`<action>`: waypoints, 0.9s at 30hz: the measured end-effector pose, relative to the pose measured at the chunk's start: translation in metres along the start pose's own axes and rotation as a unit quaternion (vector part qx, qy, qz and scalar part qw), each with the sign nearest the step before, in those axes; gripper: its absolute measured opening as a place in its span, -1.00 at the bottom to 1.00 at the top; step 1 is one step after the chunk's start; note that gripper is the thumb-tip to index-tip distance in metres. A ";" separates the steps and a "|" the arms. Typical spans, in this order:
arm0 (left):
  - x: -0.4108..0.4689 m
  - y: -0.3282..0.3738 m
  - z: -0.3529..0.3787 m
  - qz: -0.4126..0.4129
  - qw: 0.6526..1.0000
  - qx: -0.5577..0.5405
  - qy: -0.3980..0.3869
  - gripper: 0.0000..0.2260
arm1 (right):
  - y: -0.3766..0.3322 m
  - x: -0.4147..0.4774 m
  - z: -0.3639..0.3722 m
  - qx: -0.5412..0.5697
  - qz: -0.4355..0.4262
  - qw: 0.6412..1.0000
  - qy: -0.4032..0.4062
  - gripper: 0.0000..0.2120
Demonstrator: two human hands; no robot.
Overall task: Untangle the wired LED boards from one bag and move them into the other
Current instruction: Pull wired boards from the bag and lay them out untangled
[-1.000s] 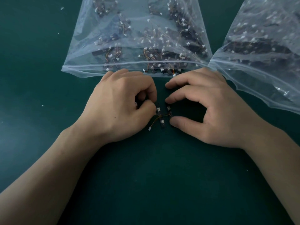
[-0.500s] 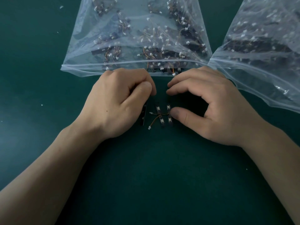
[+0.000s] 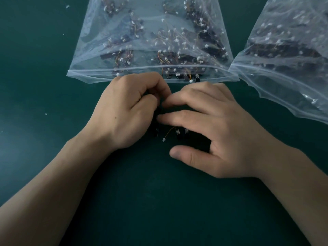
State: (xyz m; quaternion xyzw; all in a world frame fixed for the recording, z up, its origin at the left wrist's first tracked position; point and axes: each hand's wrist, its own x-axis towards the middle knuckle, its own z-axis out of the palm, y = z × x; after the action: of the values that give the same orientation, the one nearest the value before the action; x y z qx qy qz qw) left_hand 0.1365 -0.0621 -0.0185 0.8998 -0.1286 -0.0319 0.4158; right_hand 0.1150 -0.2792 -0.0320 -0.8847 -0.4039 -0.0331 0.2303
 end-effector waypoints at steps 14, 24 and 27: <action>0.001 -0.005 -0.009 0.110 0.983 0.099 -0.106 -0.67 | 0.002 0.001 0.003 -0.024 -0.002 0.999 -0.028 -0.61; 0.003 -0.014 -0.014 0.126 0.977 0.096 -0.142 -0.63 | 0.001 0.002 0.002 -0.033 -0.001 0.999 -0.040 -0.57; 0.002 -0.015 -0.013 0.132 0.977 0.101 -0.136 -0.64 | 0.002 0.001 0.003 -0.035 -0.002 0.998 -0.043 -0.58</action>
State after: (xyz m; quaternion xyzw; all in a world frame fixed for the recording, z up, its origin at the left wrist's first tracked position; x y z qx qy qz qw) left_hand 0.1436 -0.0432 -0.0214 0.8995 -0.3040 -0.0861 0.3018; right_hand 0.1167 -0.2782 -0.0349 -0.8919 -0.4142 -0.0100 0.1812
